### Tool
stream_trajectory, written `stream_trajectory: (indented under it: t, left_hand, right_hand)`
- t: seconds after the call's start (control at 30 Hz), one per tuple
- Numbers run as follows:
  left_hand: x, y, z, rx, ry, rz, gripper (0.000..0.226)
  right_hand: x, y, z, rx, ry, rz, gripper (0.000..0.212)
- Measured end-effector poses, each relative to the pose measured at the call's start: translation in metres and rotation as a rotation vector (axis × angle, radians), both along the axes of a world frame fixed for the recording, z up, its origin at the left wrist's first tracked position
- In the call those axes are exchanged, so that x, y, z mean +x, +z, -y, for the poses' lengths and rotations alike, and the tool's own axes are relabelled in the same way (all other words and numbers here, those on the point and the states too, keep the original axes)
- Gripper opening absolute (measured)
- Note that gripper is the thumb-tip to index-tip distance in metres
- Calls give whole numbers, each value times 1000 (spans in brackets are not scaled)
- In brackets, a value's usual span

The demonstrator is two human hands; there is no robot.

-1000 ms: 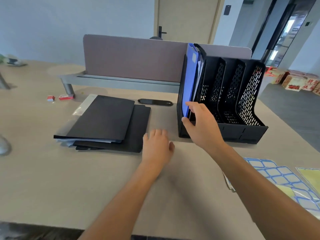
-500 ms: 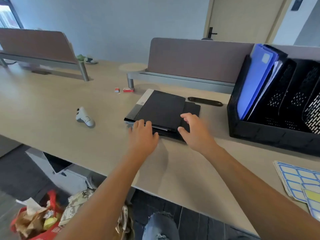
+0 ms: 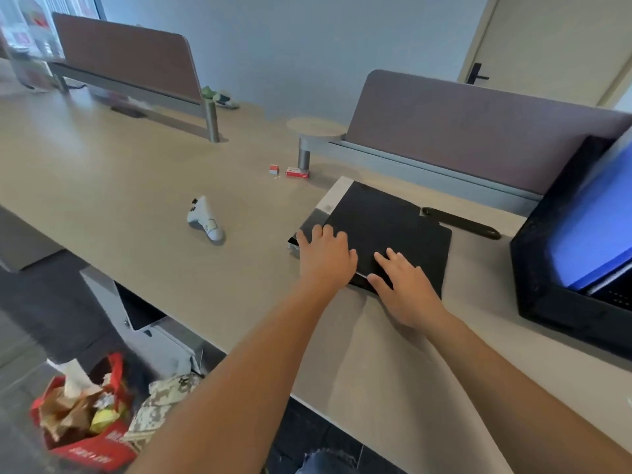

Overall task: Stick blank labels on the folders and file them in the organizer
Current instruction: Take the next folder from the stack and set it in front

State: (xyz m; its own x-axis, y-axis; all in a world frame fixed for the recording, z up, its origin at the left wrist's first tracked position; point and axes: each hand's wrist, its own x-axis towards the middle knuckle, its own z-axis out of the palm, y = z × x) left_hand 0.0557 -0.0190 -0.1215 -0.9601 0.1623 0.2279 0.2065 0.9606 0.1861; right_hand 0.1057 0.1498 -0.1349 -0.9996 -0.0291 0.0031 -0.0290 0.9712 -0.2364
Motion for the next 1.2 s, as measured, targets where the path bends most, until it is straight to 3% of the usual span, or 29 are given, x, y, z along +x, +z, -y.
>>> stream_trajectory:
  t: [0.43,0.7,0.93,1.1,1.2]
  left_hand:
    - [75,-18,0,-38,-43,8,54]
    - [174,-6,-12,-8,-56,17,48]
    - [235,-11,-33,38,-152,55,58]
    - [274,-16,-54,31,-226,48,64]
    - [284,-15,-63,38,-161,81,78]
  right_hand:
    - [81,-7,-7,47,9,-6,66]
    - [186,-16,-28,25,-8,-26,64]
    - [286,-21,-54,-12,-38,-30,64]
    - [343,-26,-70,-32,-76,-46,82]
    - [358,-29,-78,-35,-112,-59,88]
